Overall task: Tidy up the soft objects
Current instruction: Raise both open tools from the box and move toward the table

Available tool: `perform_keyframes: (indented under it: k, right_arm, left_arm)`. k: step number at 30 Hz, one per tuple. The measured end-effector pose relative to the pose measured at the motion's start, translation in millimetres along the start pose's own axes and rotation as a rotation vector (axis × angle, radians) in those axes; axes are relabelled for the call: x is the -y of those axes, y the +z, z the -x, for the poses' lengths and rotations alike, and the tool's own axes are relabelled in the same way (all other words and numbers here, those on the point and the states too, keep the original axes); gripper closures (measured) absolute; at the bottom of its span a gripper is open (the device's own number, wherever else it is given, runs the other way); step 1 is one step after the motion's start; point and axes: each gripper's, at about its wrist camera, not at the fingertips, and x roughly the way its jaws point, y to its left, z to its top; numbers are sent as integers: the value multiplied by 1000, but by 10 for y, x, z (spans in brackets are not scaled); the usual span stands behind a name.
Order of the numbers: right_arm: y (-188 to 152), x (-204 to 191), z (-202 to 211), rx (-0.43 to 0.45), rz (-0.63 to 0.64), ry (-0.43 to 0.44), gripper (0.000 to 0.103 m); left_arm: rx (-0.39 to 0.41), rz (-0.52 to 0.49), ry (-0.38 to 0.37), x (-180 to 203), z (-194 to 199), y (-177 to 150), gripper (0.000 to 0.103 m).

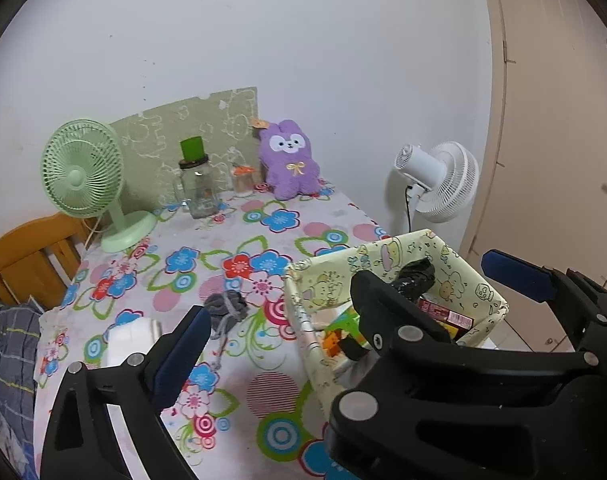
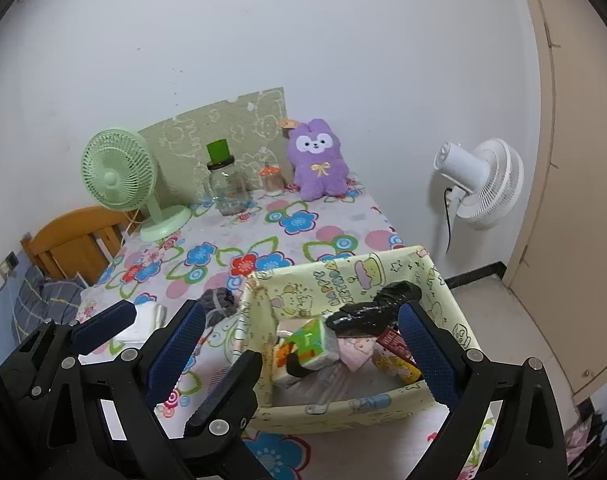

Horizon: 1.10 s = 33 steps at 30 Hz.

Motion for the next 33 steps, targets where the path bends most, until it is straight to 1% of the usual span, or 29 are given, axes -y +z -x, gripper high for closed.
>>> perform_keyframes:
  k: [4, 6, 8, 11, 19, 24, 27, 33]
  right_arm:
    - [5, -108, 51, 7, 12, 15, 4]
    - [0, -164, 75, 10, 23, 16, 4]
    - [-5, -211, 88, 11, 34, 17, 4]
    - [-19, -273, 119, 19, 41, 22, 0]
    - [-24, -468, 177, 35, 66, 5, 0]
    - [-41, -553, 183, 45, 73, 54, 0]
    - [-48, -604, 162, 38, 68, 60, 0]
    - [-53, -746, 113, 29, 98, 55, 0]
  left_arm:
    - [9, 13, 2, -94, 68, -10, 3]
    - [15, 21, 21, -136, 103, -29, 0]
    - [19, 20, 26, -172, 139, -46, 0]
    - [23, 25, 24, -227, 180, -68, 0]
    - [30, 46, 19, -385, 259, -102, 0]
    - [37, 46, 23, -482, 294, -128, 0]
    - [35, 51, 28, -540, 304, -142, 0]
    - [42, 62, 53, -665, 313, -175, 0]
